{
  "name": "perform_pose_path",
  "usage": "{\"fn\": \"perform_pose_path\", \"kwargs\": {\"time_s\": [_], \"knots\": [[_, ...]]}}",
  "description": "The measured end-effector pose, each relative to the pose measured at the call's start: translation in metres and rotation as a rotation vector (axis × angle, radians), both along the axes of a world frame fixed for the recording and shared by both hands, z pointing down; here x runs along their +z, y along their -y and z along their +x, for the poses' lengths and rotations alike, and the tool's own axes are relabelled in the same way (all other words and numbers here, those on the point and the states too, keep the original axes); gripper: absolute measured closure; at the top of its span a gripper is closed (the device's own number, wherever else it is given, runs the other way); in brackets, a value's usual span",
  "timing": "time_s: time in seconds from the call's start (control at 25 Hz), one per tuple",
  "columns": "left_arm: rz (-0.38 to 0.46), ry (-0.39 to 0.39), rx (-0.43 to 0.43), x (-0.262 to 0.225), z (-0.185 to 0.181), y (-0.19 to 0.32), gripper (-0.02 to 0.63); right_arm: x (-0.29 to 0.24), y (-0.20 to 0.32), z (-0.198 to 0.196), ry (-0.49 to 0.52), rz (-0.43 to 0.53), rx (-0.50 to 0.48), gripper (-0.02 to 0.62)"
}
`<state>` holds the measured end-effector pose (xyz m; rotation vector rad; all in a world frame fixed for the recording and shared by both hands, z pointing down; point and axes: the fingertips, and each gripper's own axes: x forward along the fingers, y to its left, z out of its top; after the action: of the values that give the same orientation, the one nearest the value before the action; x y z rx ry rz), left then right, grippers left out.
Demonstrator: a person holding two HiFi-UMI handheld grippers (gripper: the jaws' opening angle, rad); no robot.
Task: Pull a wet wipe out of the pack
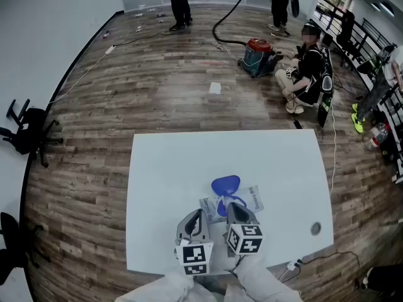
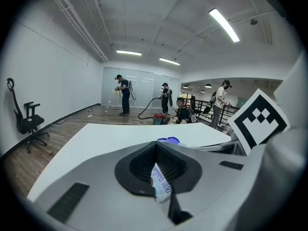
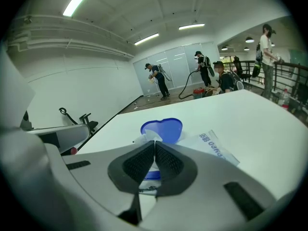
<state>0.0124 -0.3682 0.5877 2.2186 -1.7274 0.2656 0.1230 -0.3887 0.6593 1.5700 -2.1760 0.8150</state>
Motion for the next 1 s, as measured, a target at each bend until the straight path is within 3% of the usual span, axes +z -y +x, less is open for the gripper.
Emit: {"fn": "perform_pose_path", "kwargs": {"time_s": [1.0], "knots": [[0.051,-0.012,0.004,-0.021,0.001,-0.019,0.606,-0.044,-0.006,0.009,0.005,0.089,0.027,0.578]]}}
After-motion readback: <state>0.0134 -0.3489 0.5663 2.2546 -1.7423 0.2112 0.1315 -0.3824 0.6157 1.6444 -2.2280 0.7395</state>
